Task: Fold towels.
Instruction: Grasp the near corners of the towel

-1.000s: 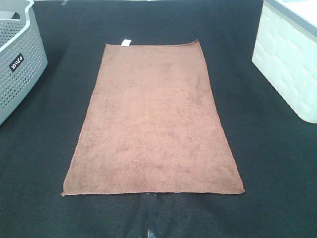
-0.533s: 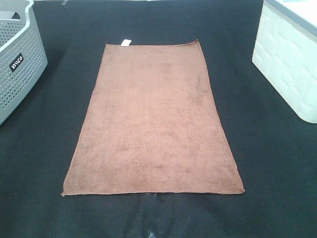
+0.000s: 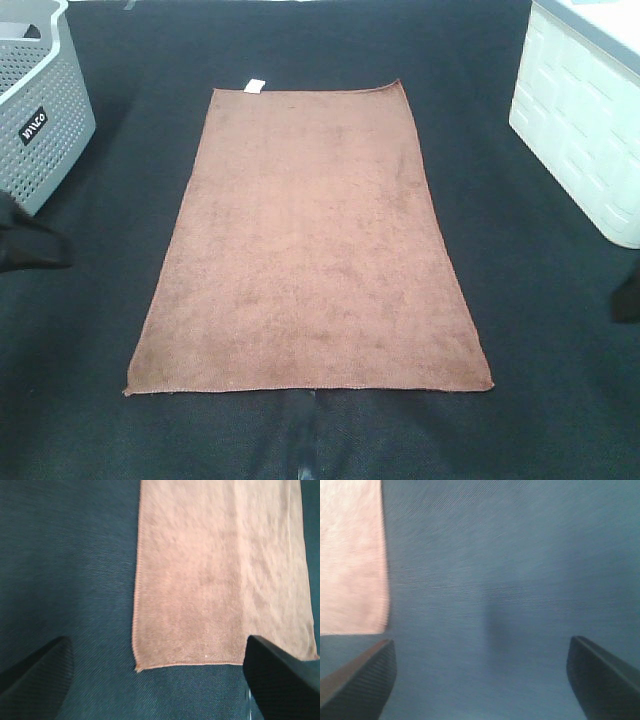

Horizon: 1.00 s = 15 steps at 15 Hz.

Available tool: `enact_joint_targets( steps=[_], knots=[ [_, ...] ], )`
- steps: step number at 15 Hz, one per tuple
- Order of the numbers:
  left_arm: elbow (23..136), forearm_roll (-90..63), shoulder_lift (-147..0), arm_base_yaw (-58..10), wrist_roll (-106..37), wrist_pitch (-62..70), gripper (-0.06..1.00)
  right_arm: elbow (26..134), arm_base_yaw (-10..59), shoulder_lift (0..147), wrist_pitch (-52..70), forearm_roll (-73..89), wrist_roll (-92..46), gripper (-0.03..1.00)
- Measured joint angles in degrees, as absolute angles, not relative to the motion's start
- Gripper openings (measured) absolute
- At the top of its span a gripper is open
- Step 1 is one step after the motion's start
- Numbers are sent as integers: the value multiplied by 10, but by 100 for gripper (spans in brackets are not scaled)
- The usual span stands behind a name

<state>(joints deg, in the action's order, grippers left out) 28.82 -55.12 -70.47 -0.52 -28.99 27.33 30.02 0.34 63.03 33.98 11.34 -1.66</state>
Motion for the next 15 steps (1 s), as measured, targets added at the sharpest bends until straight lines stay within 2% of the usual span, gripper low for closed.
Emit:
enact_joint_targets(
  steps=[2, 5, 9, 15],
  knots=[
    [312, -607, -777, -5, -349, 290, 87, 304, 3, 717, 311, 193, -81, 90],
    [328, -682, -878, -5, -425, 301, 87, 350, 3, 832, 312, 310, -200, 90],
    [329, -784, -979, -5, -529, 320, 87, 397, 3, 954, 332, 411, -293, 88],
    [336, -884, -1051, -5, -643, 344, 77, 404, 10, 1047, 341, 555, -441, 76]
  ],
)
